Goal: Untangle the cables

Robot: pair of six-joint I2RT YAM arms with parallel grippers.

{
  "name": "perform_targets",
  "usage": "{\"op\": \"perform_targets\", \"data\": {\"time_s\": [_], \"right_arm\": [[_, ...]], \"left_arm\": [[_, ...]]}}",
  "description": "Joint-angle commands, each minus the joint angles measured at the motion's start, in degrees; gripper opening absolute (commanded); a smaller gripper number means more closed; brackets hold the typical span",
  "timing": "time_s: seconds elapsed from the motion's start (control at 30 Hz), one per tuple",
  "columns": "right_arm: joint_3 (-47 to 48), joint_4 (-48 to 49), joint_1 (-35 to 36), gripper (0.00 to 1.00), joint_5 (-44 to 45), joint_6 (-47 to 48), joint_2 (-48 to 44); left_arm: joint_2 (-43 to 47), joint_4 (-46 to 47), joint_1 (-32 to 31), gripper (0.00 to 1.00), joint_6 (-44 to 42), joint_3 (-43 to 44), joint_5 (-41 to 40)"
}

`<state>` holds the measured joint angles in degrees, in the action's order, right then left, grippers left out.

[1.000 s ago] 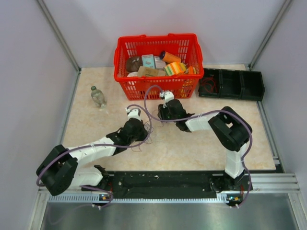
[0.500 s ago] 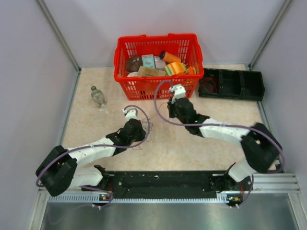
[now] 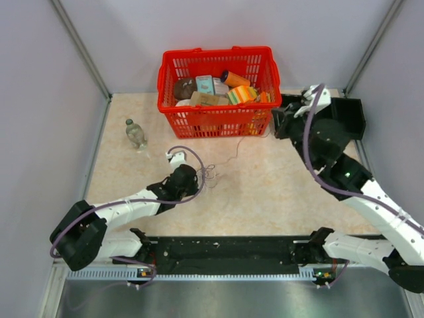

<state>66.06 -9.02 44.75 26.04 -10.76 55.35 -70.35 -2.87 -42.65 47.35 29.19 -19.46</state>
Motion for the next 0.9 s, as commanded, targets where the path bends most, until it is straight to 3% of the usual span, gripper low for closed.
{"op": "perform_targets", "data": {"time_s": [0.0,0.43,0.6,0.87], "right_arm": [[13.97,-8.29,-0.28,0.0,1.9,4.52,-1.48],[44.49,-8.65,-0.19,0.0,2.25,12.33,3.8],[48.28,-7.6,-0.19,0.0,2.52,13.67,4.33],[45.38,-8.12,-0.28,0.0,8.41,15.07,-0.59]], "left_arm": [[1.26,-0.03,0.11,0.0,0.99,0.52,-1.89],[2.23,0.24,0.11,0.0,1.43,-0.19,-2.33],[2.23,0.68,0.11,0.0,1.34,-0.36,-2.16],[2.41,0.76,0.11,0.0,1.25,-0.45,-2.07]]}}
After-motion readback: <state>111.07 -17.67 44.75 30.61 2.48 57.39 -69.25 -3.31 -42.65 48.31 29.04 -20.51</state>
